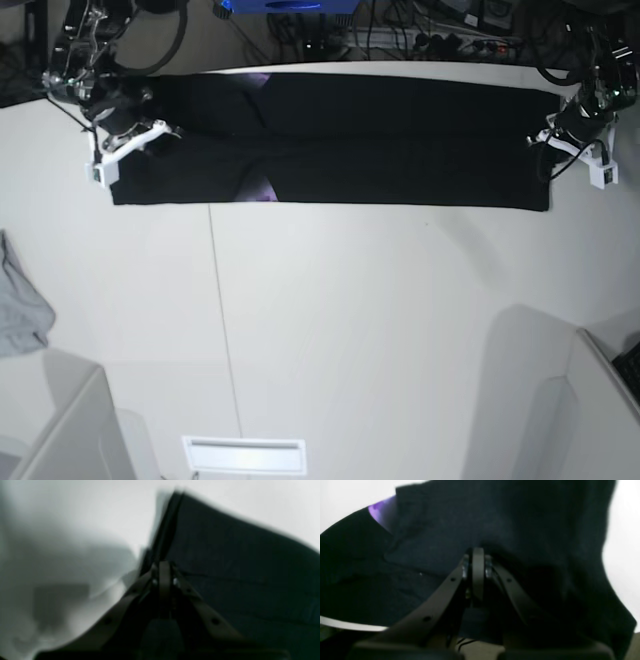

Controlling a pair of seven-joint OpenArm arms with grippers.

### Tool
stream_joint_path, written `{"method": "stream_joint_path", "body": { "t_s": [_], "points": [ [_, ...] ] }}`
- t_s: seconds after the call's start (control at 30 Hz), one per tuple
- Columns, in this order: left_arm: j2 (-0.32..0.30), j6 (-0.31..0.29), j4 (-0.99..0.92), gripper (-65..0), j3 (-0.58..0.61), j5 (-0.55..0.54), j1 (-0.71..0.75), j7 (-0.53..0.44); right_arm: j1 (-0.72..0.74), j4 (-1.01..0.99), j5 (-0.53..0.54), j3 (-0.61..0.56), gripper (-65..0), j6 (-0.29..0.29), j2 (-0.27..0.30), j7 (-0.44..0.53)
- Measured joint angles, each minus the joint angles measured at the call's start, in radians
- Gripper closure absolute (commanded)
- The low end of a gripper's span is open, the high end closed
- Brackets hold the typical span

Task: Fold the T-shirt properly
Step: 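Grasp both ends of the folded strip with both grippers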

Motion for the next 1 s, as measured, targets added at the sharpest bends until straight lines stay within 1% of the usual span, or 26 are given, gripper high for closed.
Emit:
{"method": "stream_joint_path", "body": {
  "t_s": [0.13, 0.2, 0.23, 0.3, 0.37, 0.5, 0.53, 0.63, 0.7, 0.73, 0.83, 0.93, 1.0],
  "points": [
    [-0.004, 0.0, -0.088, 0.0, 0.05, -0.006, -0.046, -0.019, 0.038, -0.107, -0.007, 0.002, 0.0, -0.002, 0.002, 0.006],
    [-0.005, -0.013, -0.141, 0.0, 0.069, -0.012, -0.093, -0.039, 0.064, -0.14, -0.035, 0.002, 0.0, 0.002, 0.002, 0.009],
    [-0.005, -0.014, -0.164, 0.0, 0.08, -0.007, -0.118, -0.042, 0.087, -0.155, -0.071, 0.001, 0.0, 0.006, 0.0, 0.012],
    [-0.001, -0.026, -0.2, 0.0, 0.099, 0.023, -0.163, -0.058, 0.141, -0.198, -0.118, 0.0, 0.0, 0.01, -0.006, 0.027],
    [0.02, -0.027, -0.225, 0.0, 0.11, 0.084, -0.212, -0.072, 0.198, -0.249, -0.146, -0.002, 0.0, 0.016, -0.006, 0.034],
    [0.056, -0.028, -0.257, 0.0, 0.116, 0.15, -0.284, -0.082, 0.306, -0.371, -0.166, -0.01, 0.0, 0.021, 0.002, 0.116],
    [0.059, -0.028, -0.268, 0.0, 0.117, 0.159, -0.303, -0.077, 0.337, -0.41, -0.168, -0.025, 0.0, 0.021, 0.012, 0.142],
    [0.066, -0.021, -0.295, 0.0, 0.122, 0.174, -0.356, -0.059, 0.418, -0.507, -0.167, -0.09, 0.0, 0.021, 0.05, 0.178],
    [0.067, -0.017, -0.303, 0.0, 0.124, 0.182, -0.38, -0.046, 0.46, -0.548, -0.189, -0.12, 0.0, 0.02, 0.055, 0.199],
    [0.068, -0.017, -0.301, 0.0, 0.126, 0.186, -0.388, -0.04, 0.473, -0.556, -0.195, -0.136, 0.0, 0.016, 0.055, 0.211],
    [0.07, -0.003, -0.277, 0.0, 0.12, 0.188, -0.39, -0.021, 0.482, -0.546, -0.207, -0.157, 0.0, 0.013, 0.054, 0.208],
    [0.073, 0.004, -0.233, 0.0, 0.119, 0.202, -0.377, 0.005, 0.46, -0.474, -0.221, -0.16, 0.0, 0.007, 0.049, 0.155],
    [0.073, 0.005, -0.202, 0.0, 0.119, 0.202, -0.376, 0.011, 0.437, -0.417, -0.224, -0.159, 0.0, -0.002, 0.044, 0.137]
  ]
}}
